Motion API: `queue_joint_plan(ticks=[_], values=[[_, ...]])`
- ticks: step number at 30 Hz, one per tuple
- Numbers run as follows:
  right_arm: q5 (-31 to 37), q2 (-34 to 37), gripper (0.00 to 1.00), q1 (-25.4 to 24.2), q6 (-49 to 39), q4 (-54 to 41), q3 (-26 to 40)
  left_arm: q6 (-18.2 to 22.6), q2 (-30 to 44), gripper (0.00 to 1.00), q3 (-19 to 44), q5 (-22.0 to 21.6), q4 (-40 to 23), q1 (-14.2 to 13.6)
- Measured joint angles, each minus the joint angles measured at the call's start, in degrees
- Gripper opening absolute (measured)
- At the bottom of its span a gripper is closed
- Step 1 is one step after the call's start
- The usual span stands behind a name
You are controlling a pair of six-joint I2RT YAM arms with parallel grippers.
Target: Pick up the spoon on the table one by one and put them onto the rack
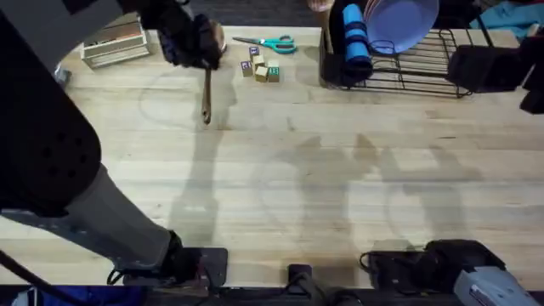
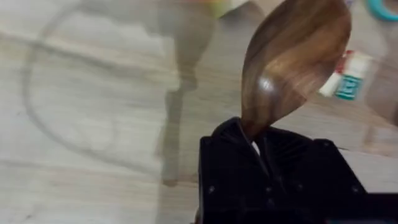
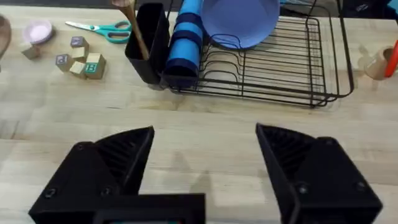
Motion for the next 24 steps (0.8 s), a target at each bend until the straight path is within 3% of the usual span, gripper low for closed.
queue_joint_plan(ticks=[14,20,21,24], values=[[-0.01,0.00,0.992,0.00,0.00,0.00,0.00,0.00,0.00,0.043,14.21,0.43,4.90,-7.92],[0.00,0.01,0.992,0.00,0.00,0.03,0.00,-0.02,0.00,0.043,15.72,2.05,13.31,-11.81],[0.01,0.01,0.992,0.00,0.00,0.11,0.00,-0.02,0.00,0.042,15.72,2.68,18.41,-14.66],[-0.01,0.01,0.992,0.00,0.00,0.11,0.00,0.00,0.00,0.043,15.72,3.13,23.53,-17.40]])
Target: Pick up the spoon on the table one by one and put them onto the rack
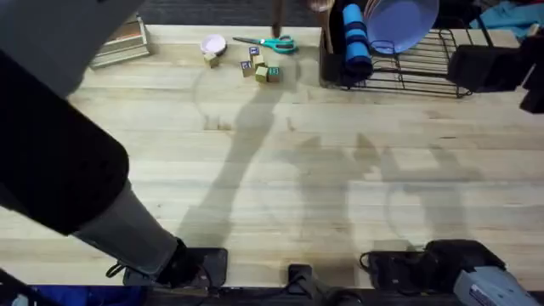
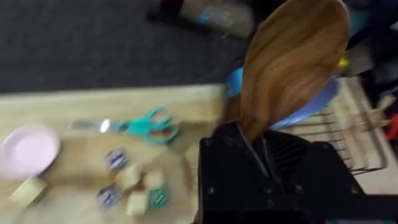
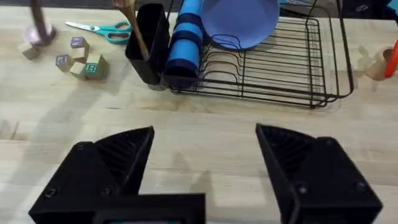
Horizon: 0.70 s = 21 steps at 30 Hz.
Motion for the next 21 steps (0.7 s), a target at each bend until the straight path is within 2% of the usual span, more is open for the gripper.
queue_joint_plan(ticks=[1,2,4,13,21], values=[[0.00,0.00,0.992,0.00,0.00,0.00,0.00,-0.02,0.00,0.042,0.00,0.06,1.99,-0.98],[0.00,-0.01,0.992,0.00,0.00,0.00,0.00,-0.01,0.00,0.045,0.02,0.14,6.72,-3.41],[0.02,0.00,0.992,0.00,0.00,0.02,0.00,-0.02,0.00,0.044,0.02,0.32,9.41,-4.69],[0.00,0.00,0.992,0.00,0.00,0.00,0.00,-0.02,0.64,0.043,0.07,0.25,19.58,-8.16],[0.02,0.00,0.992,0.00,0.00,0.05,0.00,-0.02,4.77,0.046,0.20,0.25,22.84,-11.14]])
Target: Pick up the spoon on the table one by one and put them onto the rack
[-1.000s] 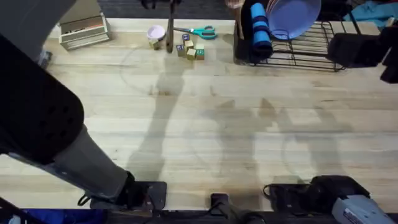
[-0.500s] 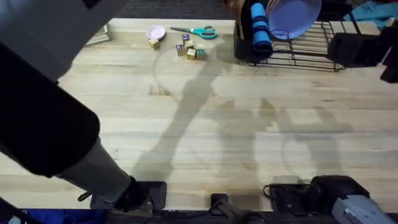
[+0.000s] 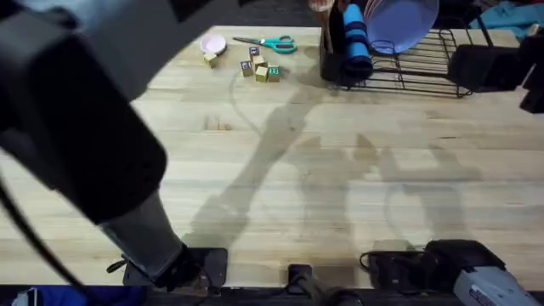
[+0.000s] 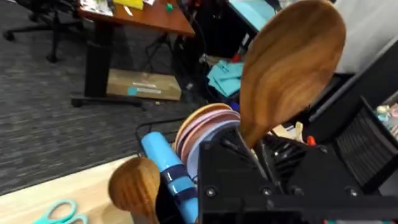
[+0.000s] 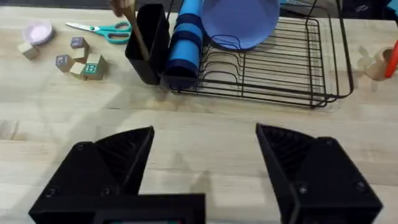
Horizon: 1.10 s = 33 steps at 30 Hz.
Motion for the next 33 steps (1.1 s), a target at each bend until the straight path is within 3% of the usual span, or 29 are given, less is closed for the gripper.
queue_joint_plan(ticks=[12,25,33], values=[[0.00,0.00,0.992,0.00,0.00,0.23,0.00,0.00,8.75,0.046,0.00,-0.22,0.13,-0.85],[-0.01,0.00,0.992,0.00,0.00,0.26,0.00,0.01,11.21,0.046,0.00,-0.30,-13.97,-0.85],[-0.02,0.00,0.992,0.00,0.00,0.26,0.00,0.02,11.19,0.086,0.88,-0.82,-17.06,-0.85]])
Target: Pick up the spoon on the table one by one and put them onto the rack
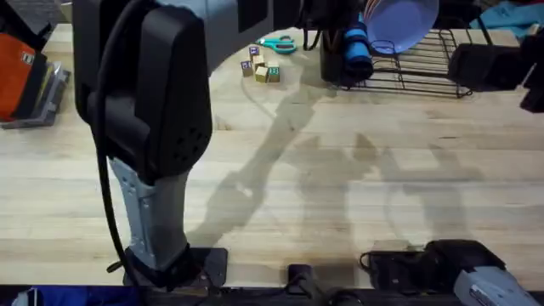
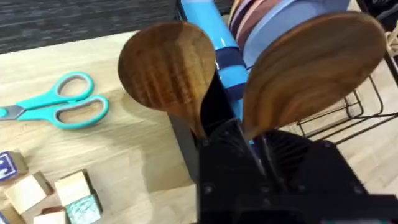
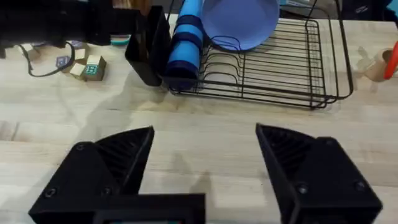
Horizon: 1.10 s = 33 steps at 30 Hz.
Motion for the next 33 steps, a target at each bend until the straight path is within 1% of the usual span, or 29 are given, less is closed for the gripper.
queue_joint_plan(ticks=[1,3,4,6,9,11,17,22,23,24,25,29,33], values=[[0.00,0.00,0.992,0.00,0.00,0.00,0.00,0.14,0.00,0.132,0.07,-0.18,-0.19,0.01],[0.02,0.00,0.992,0.00,0.00,0.00,0.00,0.08,0.02,0.306,0.08,-0.25,-1.18,0.04],[0.00,0.00,0.992,0.00,0.00,-0.02,0.00,0.08,0.00,0.372,0.06,-0.22,-1.54,0.04],[0.00,0.00,0.992,0.00,0.00,0.00,0.00,0.17,0.02,0.450,0.06,-0.25,-1.66,0.04],[0.02,-0.01,0.992,0.00,0.00,0.00,0.00,0.19,0.00,0.522,0.06,-0.23,-1.57,0.04],[0.02,0.00,0.992,0.00,0.00,0.00,0.00,0.18,0.00,0.543,0.06,-0.23,-1.56,0.04],[0.02,0.00,0.992,0.00,0.00,0.00,0.00,0.19,0.00,0.548,0.06,-0.23,-2.26,0.04],[0.00,0.00,0.992,0.00,0.00,-0.02,0.00,0.19,-1.69,0.556,0.06,-0.23,-5.36,0.04],[0.02,0.00,0.992,0.00,0.00,0.00,0.00,0.19,-2.63,0.559,0.06,-0.23,-6.29,0.04],[0.02,0.00,0.992,0.00,0.00,-0.02,0.00,1.00,-5.94,0.585,0.06,-0.23,-9.21,0.04],[0.00,0.00,0.992,0.00,0.00,-0.02,0.00,1.77,-7.33,0.601,0.06,-0.24,-10.63,0.04],[0.02,0.00,0.992,0.00,0.00,0.00,0.00,4.94,-12.14,0.637,0.06,-0.25,-16.66,0.06],[0.02,0.00,0.992,0.00,0.00,0.00,0.00,6.66,-15.43,0.658,0.06,-0.25,-23.44,0.48]])
